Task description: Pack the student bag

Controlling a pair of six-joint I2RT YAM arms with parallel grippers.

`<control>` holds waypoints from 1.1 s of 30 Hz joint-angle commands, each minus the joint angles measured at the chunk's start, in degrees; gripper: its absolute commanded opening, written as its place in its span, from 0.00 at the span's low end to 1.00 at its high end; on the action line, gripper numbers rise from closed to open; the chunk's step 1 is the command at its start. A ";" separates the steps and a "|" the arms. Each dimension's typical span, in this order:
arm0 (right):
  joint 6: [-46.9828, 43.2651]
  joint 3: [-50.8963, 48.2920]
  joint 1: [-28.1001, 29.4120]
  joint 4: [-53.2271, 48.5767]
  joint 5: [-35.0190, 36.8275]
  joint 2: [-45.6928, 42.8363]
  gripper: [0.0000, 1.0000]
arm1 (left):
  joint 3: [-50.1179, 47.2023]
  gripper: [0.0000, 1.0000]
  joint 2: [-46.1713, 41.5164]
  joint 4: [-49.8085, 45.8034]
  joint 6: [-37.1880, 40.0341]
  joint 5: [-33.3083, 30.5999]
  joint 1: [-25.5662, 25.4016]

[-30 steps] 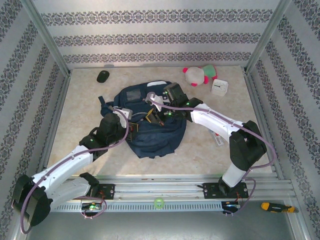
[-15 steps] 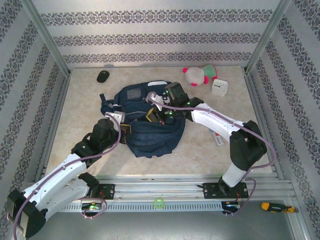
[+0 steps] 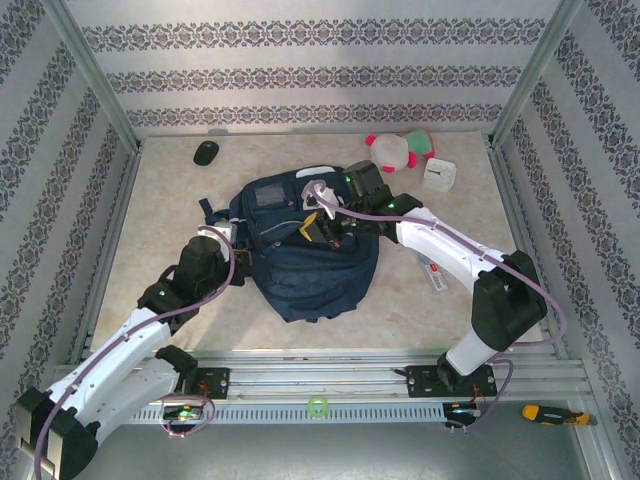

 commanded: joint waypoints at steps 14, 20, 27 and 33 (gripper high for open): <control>0.42 2.01 0.97 3.91 -6.44 -1.03 0.00 | -1.79 0.63 4.58 16.44 9.71 18.33 0.62; 1.10 2.36 1.42 3.92 -6.25 -0.33 0.00 | 1.39 0.46 9.17 17.06 10.86 23.02 0.53; 1.35 2.72 1.41 3.24 -3.37 0.35 0.00 | 1.24 0.01 6.67 13.89 11.60 24.93 0.61; 0.78 2.98 1.04 2.78 -3.60 0.13 0.00 | 0.39 0.00 4.05 9.49 10.25 17.23 0.54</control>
